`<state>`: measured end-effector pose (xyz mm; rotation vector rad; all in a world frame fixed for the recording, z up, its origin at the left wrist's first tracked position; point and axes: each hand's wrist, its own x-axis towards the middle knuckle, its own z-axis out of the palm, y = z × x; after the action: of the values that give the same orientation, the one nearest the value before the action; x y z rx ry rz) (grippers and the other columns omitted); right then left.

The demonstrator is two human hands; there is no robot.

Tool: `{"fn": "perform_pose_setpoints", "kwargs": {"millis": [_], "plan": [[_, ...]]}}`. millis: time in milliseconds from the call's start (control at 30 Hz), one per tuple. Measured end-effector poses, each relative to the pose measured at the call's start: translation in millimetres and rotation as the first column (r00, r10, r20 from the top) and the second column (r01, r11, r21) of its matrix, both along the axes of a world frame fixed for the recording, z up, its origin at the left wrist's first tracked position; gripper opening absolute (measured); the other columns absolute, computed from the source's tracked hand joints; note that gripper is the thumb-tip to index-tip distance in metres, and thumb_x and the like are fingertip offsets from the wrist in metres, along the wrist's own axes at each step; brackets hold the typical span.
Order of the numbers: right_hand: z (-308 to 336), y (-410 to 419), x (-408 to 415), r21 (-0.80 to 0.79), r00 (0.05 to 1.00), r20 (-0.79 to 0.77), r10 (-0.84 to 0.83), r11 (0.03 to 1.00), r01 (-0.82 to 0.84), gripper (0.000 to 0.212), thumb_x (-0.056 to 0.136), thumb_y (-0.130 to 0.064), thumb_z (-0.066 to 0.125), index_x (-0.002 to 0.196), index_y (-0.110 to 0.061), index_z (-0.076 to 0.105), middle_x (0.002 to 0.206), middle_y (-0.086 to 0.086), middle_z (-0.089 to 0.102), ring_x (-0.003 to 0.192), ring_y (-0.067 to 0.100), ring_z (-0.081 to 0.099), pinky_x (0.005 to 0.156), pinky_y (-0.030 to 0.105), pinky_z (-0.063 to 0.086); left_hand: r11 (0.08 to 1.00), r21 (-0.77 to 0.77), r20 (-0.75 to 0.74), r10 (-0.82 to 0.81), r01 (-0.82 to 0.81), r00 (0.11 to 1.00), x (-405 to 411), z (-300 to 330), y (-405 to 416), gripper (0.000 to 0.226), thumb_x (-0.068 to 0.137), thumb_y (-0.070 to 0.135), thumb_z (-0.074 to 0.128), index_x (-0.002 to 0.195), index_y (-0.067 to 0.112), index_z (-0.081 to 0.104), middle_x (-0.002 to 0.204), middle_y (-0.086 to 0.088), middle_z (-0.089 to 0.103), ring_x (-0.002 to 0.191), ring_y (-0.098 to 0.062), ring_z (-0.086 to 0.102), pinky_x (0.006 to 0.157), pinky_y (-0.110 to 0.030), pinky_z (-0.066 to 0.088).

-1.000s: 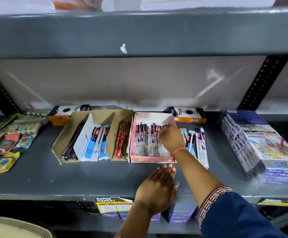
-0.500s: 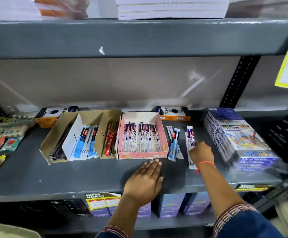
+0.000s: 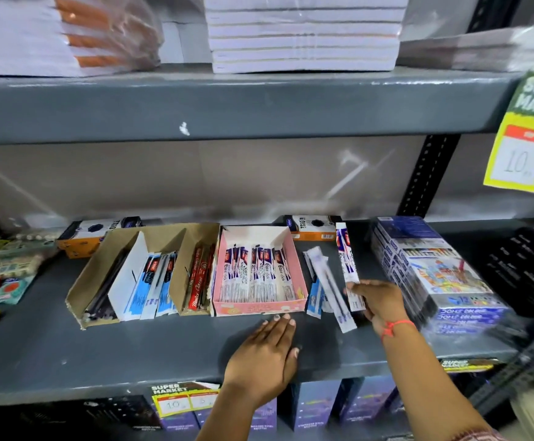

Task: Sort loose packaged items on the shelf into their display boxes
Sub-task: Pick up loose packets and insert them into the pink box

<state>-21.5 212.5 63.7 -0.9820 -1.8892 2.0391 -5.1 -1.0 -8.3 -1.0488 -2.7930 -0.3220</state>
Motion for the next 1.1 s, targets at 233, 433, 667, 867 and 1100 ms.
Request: {"fn": "perform_pose_setpoints", "kwargs": {"millis": [233, 433, 667, 867, 1100], "plan": [[21, -20, 14, -0.213, 0.988, -0.150, 0.024, 0.975, -0.056, 0.012, 0.085, -0.004, 0.059, 0.081, -0.011, 0.068, 0.047, -0.004, 0.053, 0.035, 0.005, 0.036, 0.035, 0.013, 0.026, 0.998, 0.046, -0.083, -0.042, 0.046, 0.996, 5, 8, 0, 0.047, 0.084, 0.044, 0.053, 0.121, 0.016, 0.062, 0.127, 0.004, 0.060, 0.116, -0.008, 0.056, 0.099, -0.027, 0.040], [32, -68, 34, -0.320, 0.931, -0.289, 0.222, 0.894, -0.313, 0.015, 0.080, 0.002, 0.061, 0.073, -0.010, 0.067, 0.046, -0.007, 0.066, 0.037, -0.002, 0.052, 0.037, 0.009, 0.039, 0.998, 0.002, -0.164, -0.062, 0.063, 0.984, 6, 9, -1, 0.042, 0.067, 0.042, 0.071, 0.101, 0.016, 0.073, 0.102, 0.005, 0.073, 0.093, -0.006, 0.068, 0.082, -0.017, 0.052], [39, -96, 43, -0.225, 0.891, -0.315, 0.326, 0.887, -0.404, 0.014, 0.074, 0.002, 0.068, 0.068, -0.009, 0.074, 0.061, 0.006, 0.066, 0.048, 0.008, 0.049, 0.043, 0.011, 0.040, 1.000, -0.005, 0.002, 0.010, -0.010, 1.000, 6, 12, -1, 0.056, 0.096, 0.039, 0.030, 0.146, 0.013, 0.022, 0.144, -0.008, 0.043, 0.129, -0.021, 0.040, 0.106, -0.029, 0.031], [44, -97, 44, -0.197, 0.879, -0.318, 0.354, 0.883, -0.427, 0.018, 0.074, 0.001, 0.068, 0.062, -0.011, 0.074, 0.056, -0.002, 0.071, 0.046, 0.004, 0.055, 0.043, 0.011, 0.042, 0.999, -0.030, 0.009, 0.019, -0.019, 1.000, 1, 4, 0, 0.056, 0.098, 0.038, 0.021, 0.148, 0.016, 0.009, 0.153, -0.006, 0.025, 0.137, -0.023, 0.027, 0.111, -0.030, 0.022], [43, -97, 42, -0.187, 0.897, -0.282, 0.341, 0.897, -0.400, 0.014, 0.076, -0.001, 0.067, 0.068, -0.011, 0.074, 0.064, 0.006, 0.068, 0.052, 0.010, 0.051, 0.045, 0.013, 0.041, 1.000, 0.018, 0.016, 0.025, -0.025, 1.000, 1, 2, 0, 0.055, 0.097, 0.037, 0.025, 0.146, 0.013, 0.020, 0.151, -0.007, 0.032, 0.135, -0.022, 0.032, 0.112, -0.031, 0.023]]}}
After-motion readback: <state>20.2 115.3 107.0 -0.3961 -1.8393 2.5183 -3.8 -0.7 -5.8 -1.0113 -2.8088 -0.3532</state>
